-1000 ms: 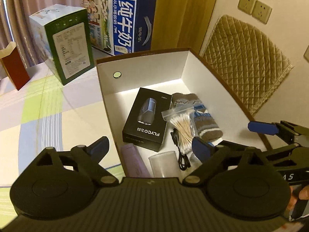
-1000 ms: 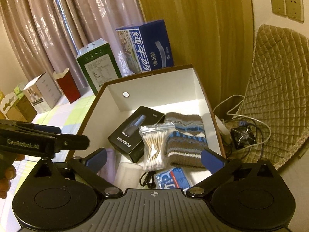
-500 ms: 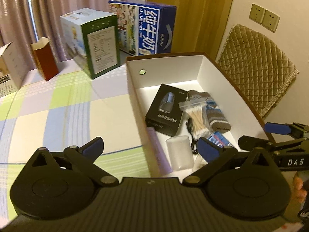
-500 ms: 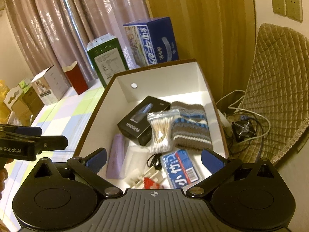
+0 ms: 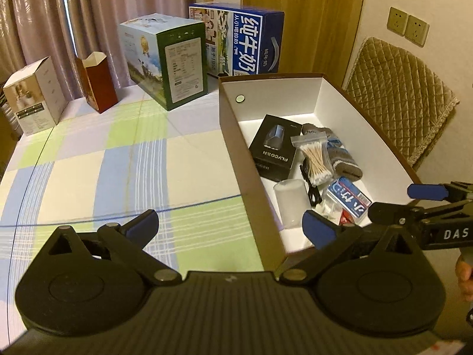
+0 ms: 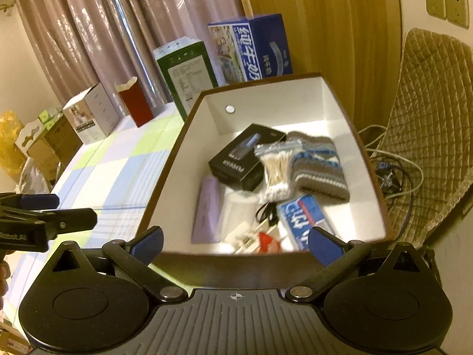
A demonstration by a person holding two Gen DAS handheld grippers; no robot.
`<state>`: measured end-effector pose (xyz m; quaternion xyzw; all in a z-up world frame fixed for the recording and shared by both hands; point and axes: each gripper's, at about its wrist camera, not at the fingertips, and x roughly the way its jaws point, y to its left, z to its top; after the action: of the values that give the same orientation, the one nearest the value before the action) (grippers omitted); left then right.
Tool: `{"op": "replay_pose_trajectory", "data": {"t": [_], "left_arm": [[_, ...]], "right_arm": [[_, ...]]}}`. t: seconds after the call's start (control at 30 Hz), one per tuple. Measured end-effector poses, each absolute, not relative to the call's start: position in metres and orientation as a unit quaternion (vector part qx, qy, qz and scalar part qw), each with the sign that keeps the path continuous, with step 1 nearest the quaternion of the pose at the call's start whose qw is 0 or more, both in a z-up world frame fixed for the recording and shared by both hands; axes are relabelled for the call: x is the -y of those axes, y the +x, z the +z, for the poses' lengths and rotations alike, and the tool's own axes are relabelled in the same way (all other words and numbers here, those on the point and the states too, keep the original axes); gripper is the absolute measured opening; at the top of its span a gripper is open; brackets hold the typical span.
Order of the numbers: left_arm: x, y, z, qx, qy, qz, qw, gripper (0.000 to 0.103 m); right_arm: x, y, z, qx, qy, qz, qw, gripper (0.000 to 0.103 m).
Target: Organize objects
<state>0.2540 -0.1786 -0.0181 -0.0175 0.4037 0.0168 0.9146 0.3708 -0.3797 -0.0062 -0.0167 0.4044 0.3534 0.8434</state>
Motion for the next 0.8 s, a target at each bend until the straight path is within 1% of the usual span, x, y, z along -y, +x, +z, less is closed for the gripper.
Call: {"op": "replay_pose_trajectory", "data": {"t": [0.8], "left_arm": [[0.088, 0.144, -0.014, -0.432, -0.035, 0.020, 0.901, 0.102]], "right_arm": [[0.325, 0.247, -0.003, -0.415, -0.027, 0.342, 0.843, 0.101]]}}
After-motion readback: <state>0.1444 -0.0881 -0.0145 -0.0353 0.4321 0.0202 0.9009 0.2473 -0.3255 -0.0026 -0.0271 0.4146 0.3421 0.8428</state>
